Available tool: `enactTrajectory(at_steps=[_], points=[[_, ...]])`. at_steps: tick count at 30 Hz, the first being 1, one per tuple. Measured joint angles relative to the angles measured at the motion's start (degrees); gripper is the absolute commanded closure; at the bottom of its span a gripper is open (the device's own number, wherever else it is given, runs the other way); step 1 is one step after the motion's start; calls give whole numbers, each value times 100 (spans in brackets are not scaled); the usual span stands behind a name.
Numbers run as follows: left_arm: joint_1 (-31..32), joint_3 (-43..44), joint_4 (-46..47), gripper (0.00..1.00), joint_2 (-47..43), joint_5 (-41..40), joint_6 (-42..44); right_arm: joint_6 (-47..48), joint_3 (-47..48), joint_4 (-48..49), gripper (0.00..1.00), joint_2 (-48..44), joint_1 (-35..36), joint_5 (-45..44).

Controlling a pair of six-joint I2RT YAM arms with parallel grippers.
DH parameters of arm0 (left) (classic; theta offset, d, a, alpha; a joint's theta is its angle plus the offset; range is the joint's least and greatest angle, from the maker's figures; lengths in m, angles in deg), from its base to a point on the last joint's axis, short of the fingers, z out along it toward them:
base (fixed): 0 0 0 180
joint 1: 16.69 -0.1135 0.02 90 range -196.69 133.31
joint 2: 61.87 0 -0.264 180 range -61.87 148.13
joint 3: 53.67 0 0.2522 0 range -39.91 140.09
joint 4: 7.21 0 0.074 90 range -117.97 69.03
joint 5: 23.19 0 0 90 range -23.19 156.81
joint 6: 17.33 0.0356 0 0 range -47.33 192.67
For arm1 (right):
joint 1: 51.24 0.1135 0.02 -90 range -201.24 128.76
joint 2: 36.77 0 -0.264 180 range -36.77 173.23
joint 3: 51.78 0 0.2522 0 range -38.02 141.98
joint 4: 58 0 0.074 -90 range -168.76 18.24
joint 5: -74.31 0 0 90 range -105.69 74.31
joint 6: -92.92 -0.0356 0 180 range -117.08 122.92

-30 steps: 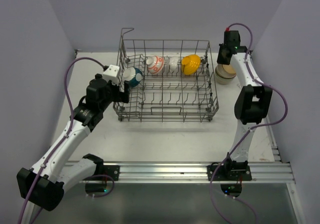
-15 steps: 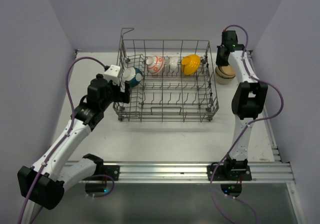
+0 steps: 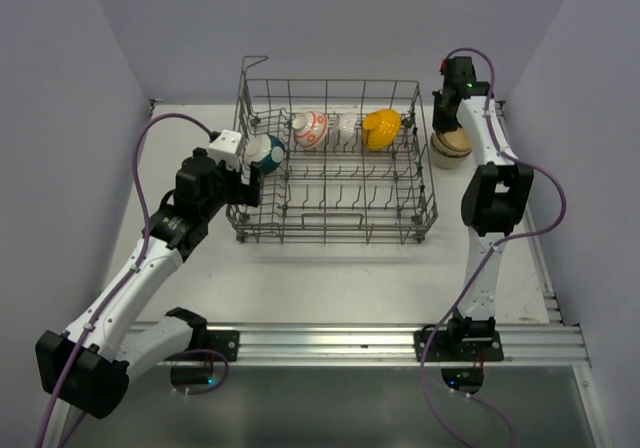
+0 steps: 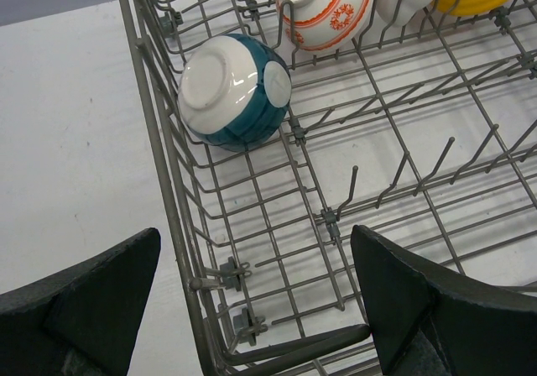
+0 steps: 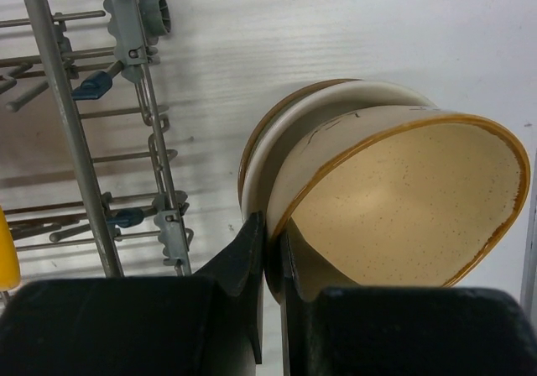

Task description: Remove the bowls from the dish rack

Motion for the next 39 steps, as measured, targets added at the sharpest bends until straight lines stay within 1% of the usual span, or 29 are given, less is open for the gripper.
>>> enactTrajectory(at_steps=[3, 10, 11, 12, 14, 15, 16, 19, 20, 29, 33, 36, 39], points=[[0, 2, 0, 0, 0, 2, 2, 85, 46, -96, 91, 9, 0, 11], [0, 2, 0, 0, 0, 4, 4, 199, 46, -192, 86, 24, -2, 120], [-2, 2, 0, 0, 0, 4, 4, 201, 46, -195, 84, 28, -2, 133], [-2, 0, 0, 0, 0, 4, 4, 201, 46, -197, 76, 35, -2, 142], [-2, 2, 0, 0, 0, 4, 4, 208, 46, -179, 72, 55, -4, 157], [-2, 0, 0, 0, 0, 4, 4, 219, 46, -173, 65, 61, -7, 157], [0, 2, 0, 0, 0, 7, 4, 214, 46, -173, 62, 63, -13, 157], [-2, 2, 0, 0, 0, 7, 4, 208, 46, -164, 58, 66, -46, 223], [0, 2, 0, 0, 0, 7, 7, 201, 46, -162, 53, 70, -46, 264], [0, 2, -2, 0, 20, 46, 7, 52, 74, -160, 45, 92, -59, 439], [-2, 2, -2, 0, 22, 48, 7, -90, 109, -153, 44, 28, -70, 481], [-2, 2, -4, 0, 22, 42, 7, -219, 66, -125, 45, -190, -46, 586], [-2, 2, -2, 0, 22, 20, 7, -363, -319, 66, 44, -826, 42, 605]])
